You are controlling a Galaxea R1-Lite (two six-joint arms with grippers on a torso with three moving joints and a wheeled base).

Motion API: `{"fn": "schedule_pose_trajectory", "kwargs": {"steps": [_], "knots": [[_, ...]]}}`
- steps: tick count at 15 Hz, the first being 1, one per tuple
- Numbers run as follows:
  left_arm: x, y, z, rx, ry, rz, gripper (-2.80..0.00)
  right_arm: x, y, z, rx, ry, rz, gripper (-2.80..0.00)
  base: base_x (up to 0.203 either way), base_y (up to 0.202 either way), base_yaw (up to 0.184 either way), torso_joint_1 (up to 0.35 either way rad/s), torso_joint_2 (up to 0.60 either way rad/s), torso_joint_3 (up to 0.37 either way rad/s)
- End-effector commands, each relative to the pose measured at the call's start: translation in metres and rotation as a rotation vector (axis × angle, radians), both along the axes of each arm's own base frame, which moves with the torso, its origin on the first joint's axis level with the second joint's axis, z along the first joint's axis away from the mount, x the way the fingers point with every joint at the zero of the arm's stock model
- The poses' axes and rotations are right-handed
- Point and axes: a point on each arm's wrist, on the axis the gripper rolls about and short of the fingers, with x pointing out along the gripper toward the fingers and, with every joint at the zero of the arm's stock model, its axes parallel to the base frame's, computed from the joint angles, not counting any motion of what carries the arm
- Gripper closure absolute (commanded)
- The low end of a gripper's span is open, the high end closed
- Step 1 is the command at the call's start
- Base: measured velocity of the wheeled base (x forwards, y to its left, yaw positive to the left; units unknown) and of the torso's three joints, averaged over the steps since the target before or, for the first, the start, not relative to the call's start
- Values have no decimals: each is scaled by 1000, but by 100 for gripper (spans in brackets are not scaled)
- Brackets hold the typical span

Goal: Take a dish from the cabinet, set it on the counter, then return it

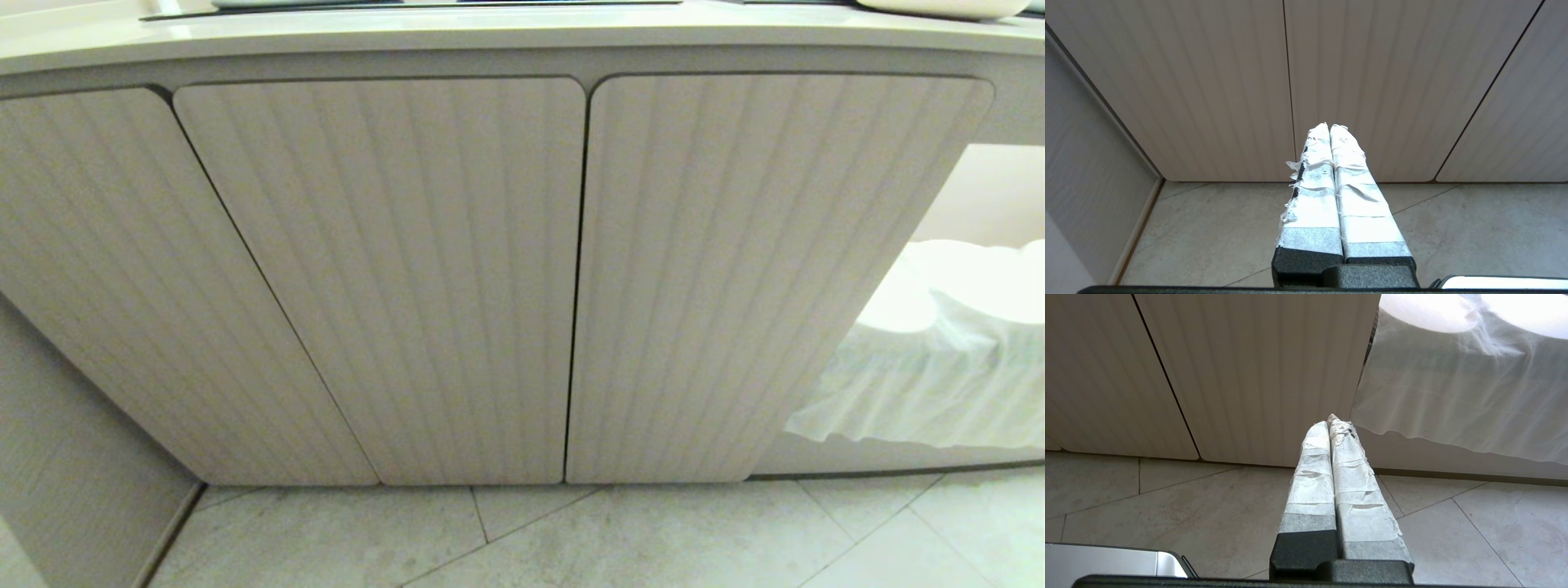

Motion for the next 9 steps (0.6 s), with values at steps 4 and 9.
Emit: {"fn": "schedule_pose_trajectory", "kwargs": {"steps": [4,9], "knots": [[0,0,0,0,0,0,0,0,0,0,-4,-1,1,0,0,0,0,0,0,0],[0,0,0,0,0,0,0,0,-1,0,-4,0,-30,0,0,0,0,0,0,0]]}}
